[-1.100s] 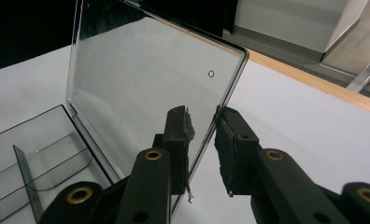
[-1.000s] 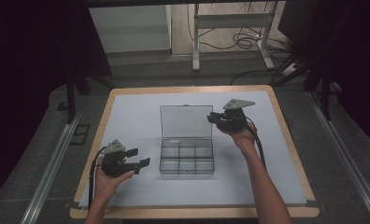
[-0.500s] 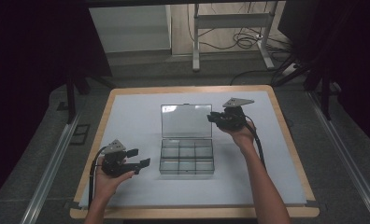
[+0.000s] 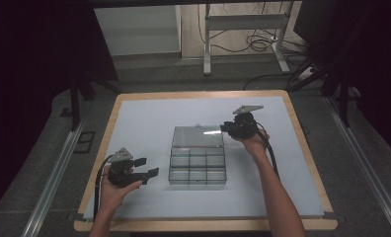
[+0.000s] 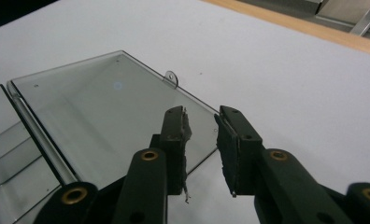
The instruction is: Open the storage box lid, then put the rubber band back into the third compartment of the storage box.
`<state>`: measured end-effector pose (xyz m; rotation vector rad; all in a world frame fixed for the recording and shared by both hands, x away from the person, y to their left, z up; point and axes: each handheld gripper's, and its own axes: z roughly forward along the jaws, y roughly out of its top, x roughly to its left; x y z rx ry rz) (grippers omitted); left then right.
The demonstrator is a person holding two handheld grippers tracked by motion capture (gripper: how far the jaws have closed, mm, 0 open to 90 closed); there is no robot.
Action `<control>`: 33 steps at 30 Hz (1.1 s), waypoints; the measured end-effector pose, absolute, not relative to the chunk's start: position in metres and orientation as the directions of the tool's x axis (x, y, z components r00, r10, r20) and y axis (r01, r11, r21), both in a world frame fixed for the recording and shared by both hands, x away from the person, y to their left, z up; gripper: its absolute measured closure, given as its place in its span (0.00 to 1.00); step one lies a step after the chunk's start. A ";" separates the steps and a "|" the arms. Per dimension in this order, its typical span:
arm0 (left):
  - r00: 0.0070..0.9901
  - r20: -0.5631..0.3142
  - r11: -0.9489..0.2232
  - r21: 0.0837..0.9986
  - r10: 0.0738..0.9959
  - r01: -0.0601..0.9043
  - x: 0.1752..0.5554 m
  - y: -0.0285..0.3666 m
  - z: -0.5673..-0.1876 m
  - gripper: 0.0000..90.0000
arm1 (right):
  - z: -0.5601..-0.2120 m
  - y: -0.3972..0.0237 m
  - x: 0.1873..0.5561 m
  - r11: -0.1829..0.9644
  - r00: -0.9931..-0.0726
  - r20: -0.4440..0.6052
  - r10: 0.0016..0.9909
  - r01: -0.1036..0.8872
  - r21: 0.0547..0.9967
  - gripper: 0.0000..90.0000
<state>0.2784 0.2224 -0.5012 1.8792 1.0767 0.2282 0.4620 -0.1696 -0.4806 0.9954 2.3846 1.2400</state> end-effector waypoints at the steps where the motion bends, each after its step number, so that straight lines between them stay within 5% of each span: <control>1: 0.599 -0.264 -0.187 0.790 0.756 0.584 0.278 0.222 -0.501 0.31 | -0.479 -0.171 0.461 0.391 -0.725 0.072 0.685 0.449 0.803 0.76; 14: 0.599 -0.266 -0.187 0.789 0.755 0.585 0.278 0.222 -0.501 0.31 | -0.462 -0.182 0.444 0.383 -0.735 0.056 0.676 0.415 0.825 0.49; 33: 0.590 -0.293 -0.150 0.796 0.753 0.587 0.276 0.226 -0.497 0.30 | -0.447 -0.200 0.427 0.425 -0.731 0.003 0.683 0.401 0.812 0.44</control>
